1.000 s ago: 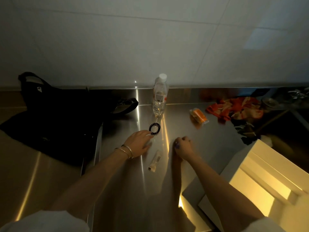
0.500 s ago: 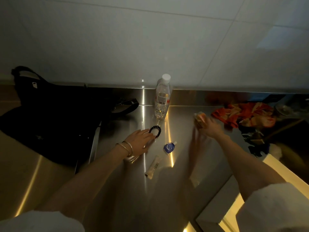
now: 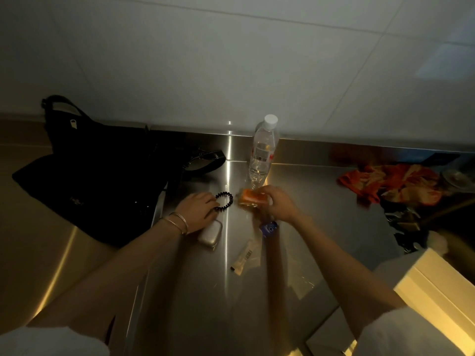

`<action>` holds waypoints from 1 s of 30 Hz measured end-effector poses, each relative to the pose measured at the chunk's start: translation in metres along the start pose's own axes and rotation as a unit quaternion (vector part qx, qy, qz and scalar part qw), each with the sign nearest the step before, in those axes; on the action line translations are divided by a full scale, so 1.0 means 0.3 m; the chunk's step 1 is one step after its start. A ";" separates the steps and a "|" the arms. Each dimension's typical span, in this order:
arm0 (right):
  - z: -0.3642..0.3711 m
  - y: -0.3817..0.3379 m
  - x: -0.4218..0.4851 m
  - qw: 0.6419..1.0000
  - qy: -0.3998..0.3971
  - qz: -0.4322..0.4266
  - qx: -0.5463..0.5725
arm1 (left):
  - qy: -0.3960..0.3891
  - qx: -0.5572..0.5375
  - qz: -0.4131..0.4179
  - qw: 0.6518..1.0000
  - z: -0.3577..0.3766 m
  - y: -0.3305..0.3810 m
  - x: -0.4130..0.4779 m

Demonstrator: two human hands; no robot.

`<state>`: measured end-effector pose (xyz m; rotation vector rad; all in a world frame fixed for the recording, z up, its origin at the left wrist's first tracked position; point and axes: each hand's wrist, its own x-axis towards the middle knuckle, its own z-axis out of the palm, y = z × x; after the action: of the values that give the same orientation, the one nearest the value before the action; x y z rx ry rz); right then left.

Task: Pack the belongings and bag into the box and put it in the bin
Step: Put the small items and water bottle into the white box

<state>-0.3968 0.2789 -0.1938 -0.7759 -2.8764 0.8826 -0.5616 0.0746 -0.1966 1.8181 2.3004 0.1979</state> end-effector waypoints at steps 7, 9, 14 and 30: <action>-0.120 -0.115 0.162 0.920 0.217 0.130 0.299 | 0.118 0.077 -0.020 0.990 -0.096 -0.087 -0.081; -0.144 -0.144 0.228 0.909 0.198 0.102 0.352 | 0.159 0.090 -0.054 0.982 -0.115 -0.109 -0.111; -0.139 -0.179 0.255 0.921 0.194 0.078 0.329 | 0.199 0.109 -0.123 0.966 -0.144 -0.149 -0.177; 0.043 -0.230 -0.111 0.934 0.118 0.201 0.271 | 0.170 -0.065 -0.269 0.946 -0.251 -0.153 -0.128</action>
<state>-0.4011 0.2073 -0.1641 -1.2965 -2.1294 1.4198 -0.6146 0.0279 -0.1311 1.1004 2.8365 0.5930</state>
